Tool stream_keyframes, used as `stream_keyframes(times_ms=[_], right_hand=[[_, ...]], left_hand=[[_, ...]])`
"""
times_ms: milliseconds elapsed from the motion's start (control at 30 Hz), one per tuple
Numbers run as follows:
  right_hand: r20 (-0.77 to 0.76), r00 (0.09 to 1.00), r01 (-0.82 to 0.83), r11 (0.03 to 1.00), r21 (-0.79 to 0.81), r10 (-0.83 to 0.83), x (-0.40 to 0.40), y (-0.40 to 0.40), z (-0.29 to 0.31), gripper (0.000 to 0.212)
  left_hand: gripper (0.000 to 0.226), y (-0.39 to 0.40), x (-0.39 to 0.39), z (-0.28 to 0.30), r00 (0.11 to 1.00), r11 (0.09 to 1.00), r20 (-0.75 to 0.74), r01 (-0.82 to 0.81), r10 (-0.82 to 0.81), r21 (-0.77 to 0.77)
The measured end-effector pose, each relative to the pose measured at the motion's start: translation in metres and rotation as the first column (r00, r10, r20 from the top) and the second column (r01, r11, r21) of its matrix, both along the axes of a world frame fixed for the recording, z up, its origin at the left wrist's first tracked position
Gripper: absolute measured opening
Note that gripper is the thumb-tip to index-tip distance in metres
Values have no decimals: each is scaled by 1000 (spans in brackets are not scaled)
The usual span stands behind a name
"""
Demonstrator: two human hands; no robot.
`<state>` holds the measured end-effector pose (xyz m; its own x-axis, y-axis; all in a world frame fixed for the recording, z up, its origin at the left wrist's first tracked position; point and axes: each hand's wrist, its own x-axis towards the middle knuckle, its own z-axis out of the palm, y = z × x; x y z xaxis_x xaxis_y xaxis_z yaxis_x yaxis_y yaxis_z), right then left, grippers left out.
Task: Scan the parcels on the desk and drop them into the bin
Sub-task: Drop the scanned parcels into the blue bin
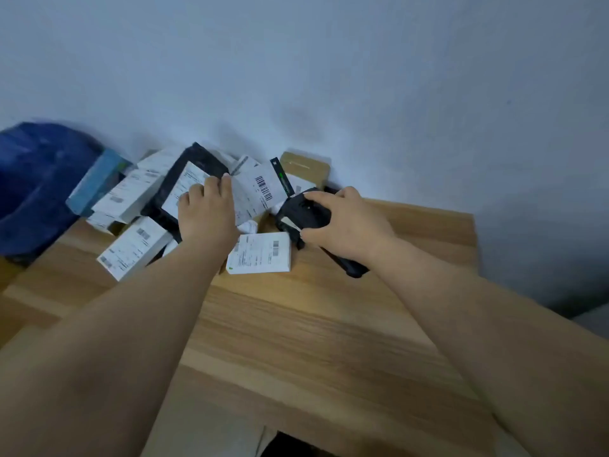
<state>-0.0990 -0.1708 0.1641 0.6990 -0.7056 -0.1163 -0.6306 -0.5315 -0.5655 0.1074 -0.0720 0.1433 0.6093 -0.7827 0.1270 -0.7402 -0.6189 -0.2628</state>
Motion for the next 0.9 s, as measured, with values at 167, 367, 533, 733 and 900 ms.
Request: stream_keyframes(times_ms=[167,367,533,733,900], right_hand=[[78,994,-65,994,-82,72,16,15,79,65],[-144,972,-212,952,-221,183,24,42,125,59],[-193,964,-232,938,-256,185,27,56,140,49],[-26,985,-174,957,-233,173,38,69,151,56],[215,962,-124,973,-196,166,71,87,173,63]], left_hand=[[90,22,15,57,987,997,157,-13,25,-79],[85,45,26,87,973,985,221,-30,67,-168],[90,62,31,99,972,980,208,-66,105,-187],[89,85,36,111,978,956,110,-146,179,-253],[90,113,46,156,957,868,-101,-290,273,-403]])
